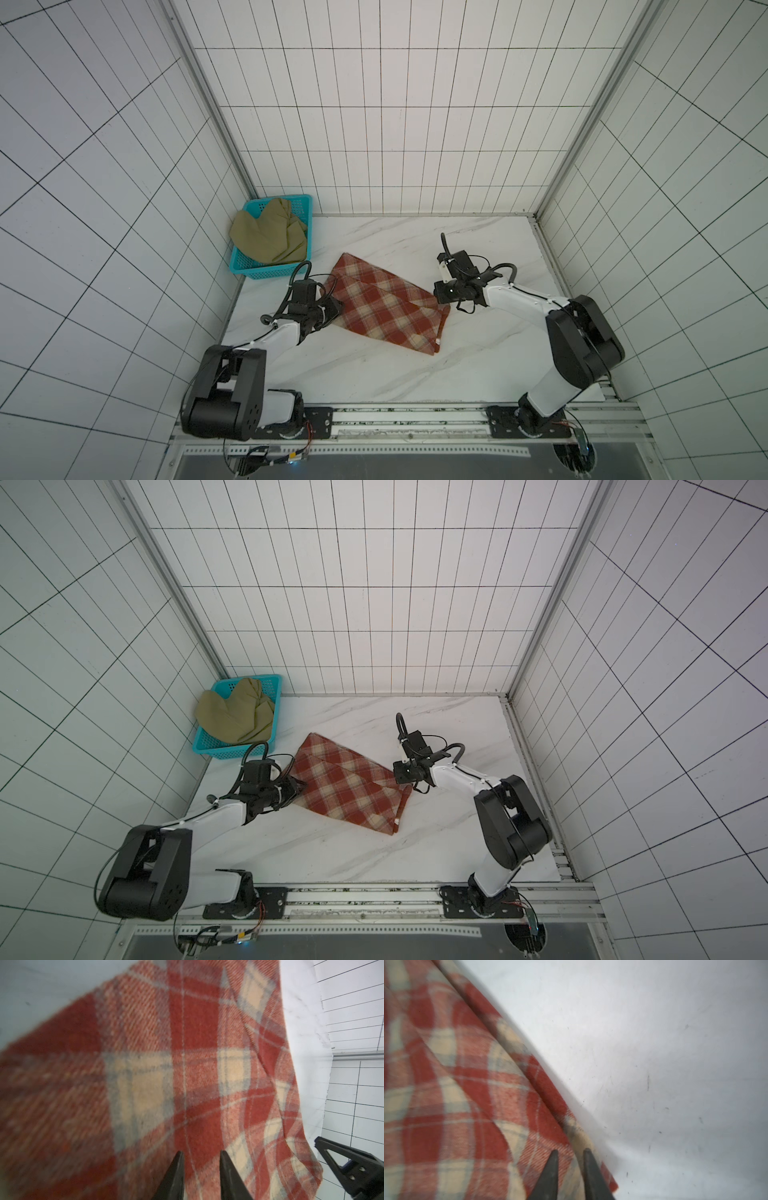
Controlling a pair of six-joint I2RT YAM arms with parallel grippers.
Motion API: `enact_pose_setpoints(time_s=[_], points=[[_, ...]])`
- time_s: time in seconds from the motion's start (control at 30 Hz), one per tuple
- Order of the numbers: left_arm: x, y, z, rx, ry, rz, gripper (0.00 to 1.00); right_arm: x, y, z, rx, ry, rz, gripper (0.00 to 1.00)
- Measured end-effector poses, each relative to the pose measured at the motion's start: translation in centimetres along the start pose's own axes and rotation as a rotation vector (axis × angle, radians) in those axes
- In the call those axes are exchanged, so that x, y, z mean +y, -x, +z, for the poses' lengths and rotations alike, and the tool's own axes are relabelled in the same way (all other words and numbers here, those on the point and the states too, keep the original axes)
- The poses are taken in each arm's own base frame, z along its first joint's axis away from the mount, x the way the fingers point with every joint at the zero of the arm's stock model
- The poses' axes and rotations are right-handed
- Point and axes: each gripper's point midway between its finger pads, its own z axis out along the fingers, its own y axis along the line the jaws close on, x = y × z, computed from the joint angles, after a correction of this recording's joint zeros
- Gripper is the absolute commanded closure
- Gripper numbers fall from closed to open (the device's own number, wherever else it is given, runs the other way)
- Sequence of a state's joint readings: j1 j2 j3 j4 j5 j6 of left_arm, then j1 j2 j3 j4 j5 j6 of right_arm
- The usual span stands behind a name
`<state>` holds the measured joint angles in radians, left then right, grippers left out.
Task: Fold and stack skirts
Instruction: Rotate the skirt at the center of the table.
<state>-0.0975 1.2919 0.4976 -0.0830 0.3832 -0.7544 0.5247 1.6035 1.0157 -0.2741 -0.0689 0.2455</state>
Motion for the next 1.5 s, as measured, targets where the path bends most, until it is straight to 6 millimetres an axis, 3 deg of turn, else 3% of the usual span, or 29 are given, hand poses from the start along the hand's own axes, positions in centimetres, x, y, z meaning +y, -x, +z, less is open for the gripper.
enact_pose_setpoints(time_s=[0.1, 0.17, 0.3, 0.37, 0.57, 0.73, 0.9, 1.13, 1.37, 1.5], points=[[-2.0, 1.5, -1.0, -0.031, -0.031, 0.023, 0.69, 3.1, 1.8, -3.1, -0.082, 0.07, -0.036, 0.67], [-3.4, 2.7, -1.1, -0.049, -0.049, 0.04, 0.69, 5.7, 1.8, -4.5, -0.103, 0.139, -0.061, 0.67], [-4.6, 4.6, 0.5, -0.035, -0.054, 0.055, 0.69, 9.7, 0.9, -4.9, -0.083, 0.267, -0.071, 0.66], [-4.2, 4.8, 2.1, 0.0, -0.039, 0.046, 0.7, 10.3, 0.3, -4.6, -0.075, 0.304, -0.055, 0.66], [-1.1, 3.4, 4.6, 0.075, 0.039, 0.026, 0.7, 9.0, -4.1, -2.3, 0.016, 0.297, -0.009, 0.66], [1.3, 3.2, 4.5, 0.061, 0.101, 0.019, 0.71, 7.6, -7.8, -0.4, 0.106, 0.262, 0.007, 0.67], [2.8, 2.4, 3.1, 0.028, 0.135, 0.025, 0.72, 6.7, -9.9, 0.1, 0.154, 0.237, 0.01, 0.69], [4.5, 0.5, 0.9, -0.009, 0.163, 0.031, 0.72, 5.4, -11.1, 1.6, 0.193, 0.175, -0.035, 0.69], [6.3, -1.7, -2.0, -0.039, 0.214, 0.006, 0.72, 5.6, -8.3, 3.5, 0.16, 0.167, -0.091, 0.71], [6.5, -2.3, -3.1, -0.046, 0.223, -0.008, 0.7, 5.6, -6.5, 4.4, 0.139, 0.151, -0.114, 0.71]])
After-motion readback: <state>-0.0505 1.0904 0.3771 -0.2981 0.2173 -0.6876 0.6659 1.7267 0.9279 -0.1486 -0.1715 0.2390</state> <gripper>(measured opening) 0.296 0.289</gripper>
